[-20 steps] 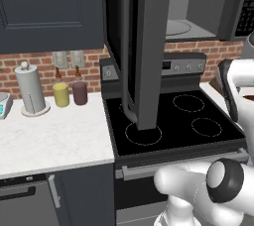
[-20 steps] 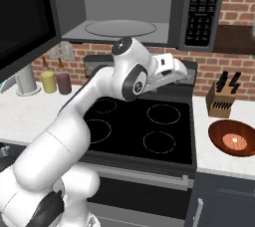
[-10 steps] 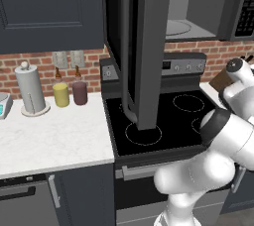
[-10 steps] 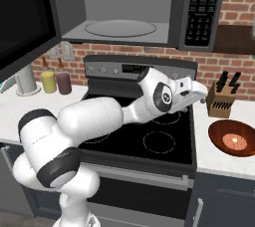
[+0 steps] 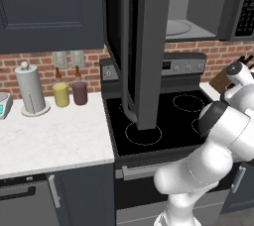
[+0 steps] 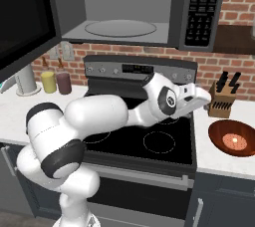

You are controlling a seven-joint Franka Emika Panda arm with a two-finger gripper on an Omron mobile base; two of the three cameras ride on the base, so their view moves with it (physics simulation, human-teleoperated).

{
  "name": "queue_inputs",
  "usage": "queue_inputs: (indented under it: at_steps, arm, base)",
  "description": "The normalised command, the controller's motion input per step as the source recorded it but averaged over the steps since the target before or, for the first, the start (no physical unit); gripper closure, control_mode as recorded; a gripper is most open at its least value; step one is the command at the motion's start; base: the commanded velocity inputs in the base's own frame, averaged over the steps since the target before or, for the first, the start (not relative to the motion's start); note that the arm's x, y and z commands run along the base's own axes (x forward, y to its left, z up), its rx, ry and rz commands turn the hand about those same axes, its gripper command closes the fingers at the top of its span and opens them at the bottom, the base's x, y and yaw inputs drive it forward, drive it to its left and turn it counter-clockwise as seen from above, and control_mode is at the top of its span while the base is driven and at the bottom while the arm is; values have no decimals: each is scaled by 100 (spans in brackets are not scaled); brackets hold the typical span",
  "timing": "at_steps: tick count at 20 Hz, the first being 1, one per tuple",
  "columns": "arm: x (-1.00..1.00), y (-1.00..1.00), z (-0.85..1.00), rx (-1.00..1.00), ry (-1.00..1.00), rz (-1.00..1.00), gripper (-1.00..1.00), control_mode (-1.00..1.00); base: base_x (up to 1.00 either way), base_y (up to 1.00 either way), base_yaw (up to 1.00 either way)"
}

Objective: Open the microwave, place the bowl with waffle inside the microwave, then close the microwave door and turn it on.

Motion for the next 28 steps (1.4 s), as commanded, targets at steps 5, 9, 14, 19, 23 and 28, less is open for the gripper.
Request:
queue_inputs:
  at_steps: [5,9,14,19,23,28]
  arm:
    - [5,-17,-1,19,32,0,-100,-100]
    - [17,-46,0,28,38,0,-100,-100]
    - [12,-39,-4,20,15,0,-100,-100]
    - [2,-7,-31,2,2,0,-100,-100]
    - [0,0,-43,0,-2,0,-100,-100]
    - [0,0,-44,0,-1,0,-100,-100]
  base:
    - [0,0,0]
    - [0,0,0]
    - [0,0,0]
    - [0,0,0]
    - [0,0,0]
    - [0,0,0]
